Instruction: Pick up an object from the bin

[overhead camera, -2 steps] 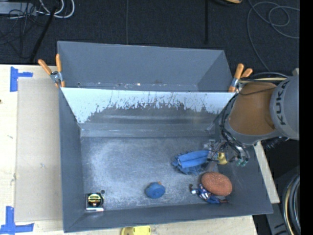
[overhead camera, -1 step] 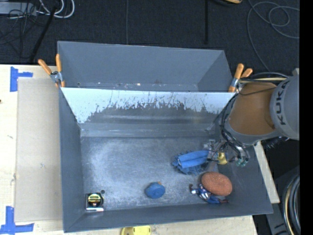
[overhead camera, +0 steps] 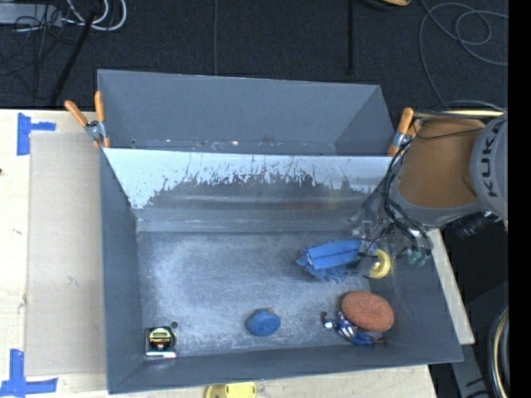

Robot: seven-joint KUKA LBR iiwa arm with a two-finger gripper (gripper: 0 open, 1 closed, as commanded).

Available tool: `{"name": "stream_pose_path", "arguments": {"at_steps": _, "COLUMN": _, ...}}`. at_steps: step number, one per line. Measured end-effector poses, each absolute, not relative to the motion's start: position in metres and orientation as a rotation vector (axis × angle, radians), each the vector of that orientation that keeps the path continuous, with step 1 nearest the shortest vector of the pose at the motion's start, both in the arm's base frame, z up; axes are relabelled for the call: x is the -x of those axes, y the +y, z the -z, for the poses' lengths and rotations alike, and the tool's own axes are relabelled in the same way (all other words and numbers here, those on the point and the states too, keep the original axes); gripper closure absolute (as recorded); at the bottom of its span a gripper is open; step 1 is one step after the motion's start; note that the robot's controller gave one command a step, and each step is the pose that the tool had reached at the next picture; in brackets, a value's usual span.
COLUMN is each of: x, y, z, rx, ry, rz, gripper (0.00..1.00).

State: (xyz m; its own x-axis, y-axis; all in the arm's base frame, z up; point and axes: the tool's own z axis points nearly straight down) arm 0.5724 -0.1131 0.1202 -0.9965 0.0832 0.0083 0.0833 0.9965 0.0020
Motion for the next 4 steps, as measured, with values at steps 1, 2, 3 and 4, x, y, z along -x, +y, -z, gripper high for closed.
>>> {"name": "stream_pose_path", "arguments": {"at_steps": 1, "x": -0.561, "y": -0.106, "z": -0.140, "rx": 0.131, "ry": -3.152, "rz": -0.002, "gripper": 1.00}}
{"name": "stream_pose_path", "arguments": {"at_steps": 2, "x": -0.554, "y": -0.108, "z": -0.115, "rx": 0.117, "ry": -3.132, "rz": 0.002, "gripper": 1.00}}
{"name": "stream_pose_path", "arguments": {"at_steps": 3, "x": -0.540, "y": -0.100, "z": -0.098, "rx": 0.118, "ry": -3.143, "rz": -0.001, "gripper": 1.00}}
{"name": "stream_pose_path", "arguments": {"at_steps": 4, "x": -0.552, "y": -0.136, "z": -0.077, "rx": 0.078, "ry": -3.139, "rz": 0.006, "gripper": 1.00}}
